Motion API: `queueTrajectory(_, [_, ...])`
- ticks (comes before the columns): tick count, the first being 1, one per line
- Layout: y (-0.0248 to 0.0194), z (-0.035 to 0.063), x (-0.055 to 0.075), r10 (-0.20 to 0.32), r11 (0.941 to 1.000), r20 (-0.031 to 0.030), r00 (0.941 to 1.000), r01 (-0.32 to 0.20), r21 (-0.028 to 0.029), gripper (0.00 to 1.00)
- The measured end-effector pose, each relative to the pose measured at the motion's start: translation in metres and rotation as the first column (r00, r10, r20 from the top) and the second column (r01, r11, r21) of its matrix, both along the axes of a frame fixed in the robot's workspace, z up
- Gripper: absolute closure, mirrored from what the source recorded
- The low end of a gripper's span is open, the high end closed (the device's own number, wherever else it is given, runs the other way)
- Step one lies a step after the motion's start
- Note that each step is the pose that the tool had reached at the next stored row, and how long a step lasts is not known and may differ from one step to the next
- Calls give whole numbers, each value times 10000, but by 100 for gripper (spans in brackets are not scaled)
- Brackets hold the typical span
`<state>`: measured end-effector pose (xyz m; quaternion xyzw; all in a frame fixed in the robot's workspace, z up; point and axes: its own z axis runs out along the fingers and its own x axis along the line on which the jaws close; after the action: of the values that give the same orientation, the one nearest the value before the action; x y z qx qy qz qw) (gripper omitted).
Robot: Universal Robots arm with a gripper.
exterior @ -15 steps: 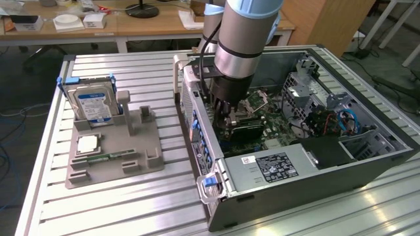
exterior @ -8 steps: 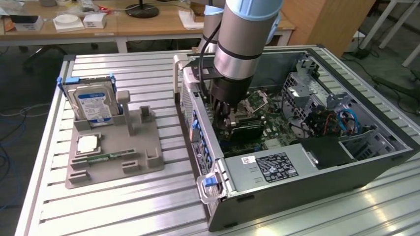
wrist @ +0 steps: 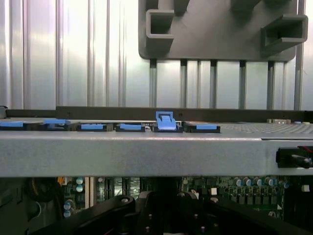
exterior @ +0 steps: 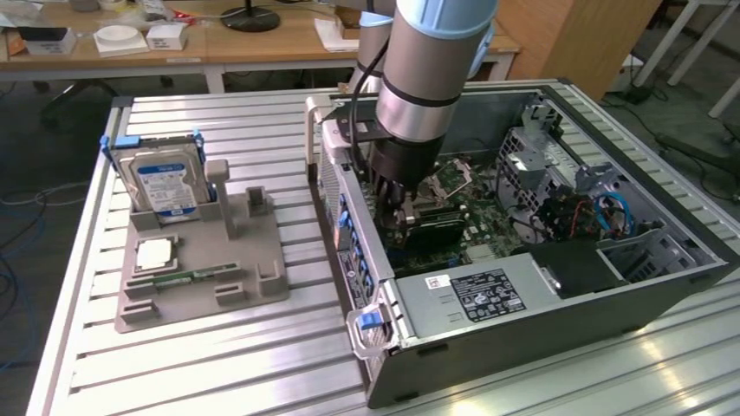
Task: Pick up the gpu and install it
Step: 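Press down on the gpu until it lock into place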
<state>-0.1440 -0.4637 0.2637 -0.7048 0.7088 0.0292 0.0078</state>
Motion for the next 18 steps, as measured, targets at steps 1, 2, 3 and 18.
queueTrajectory(1, [0, 0, 0, 0, 10000, 1, 10000, 0, 0, 90])
queueTrajectory(2, [0, -1, 0, 0, 10000, 1, 10000, 0, 1, 90])
queueTrajectory(3, [0, -1, 0, 0, 10000, 1, 10000, 0, 1, 90])
queueTrajectory(18, [0, 421, -2, 0, 10000, 22, 10000, 0, 1, 90])
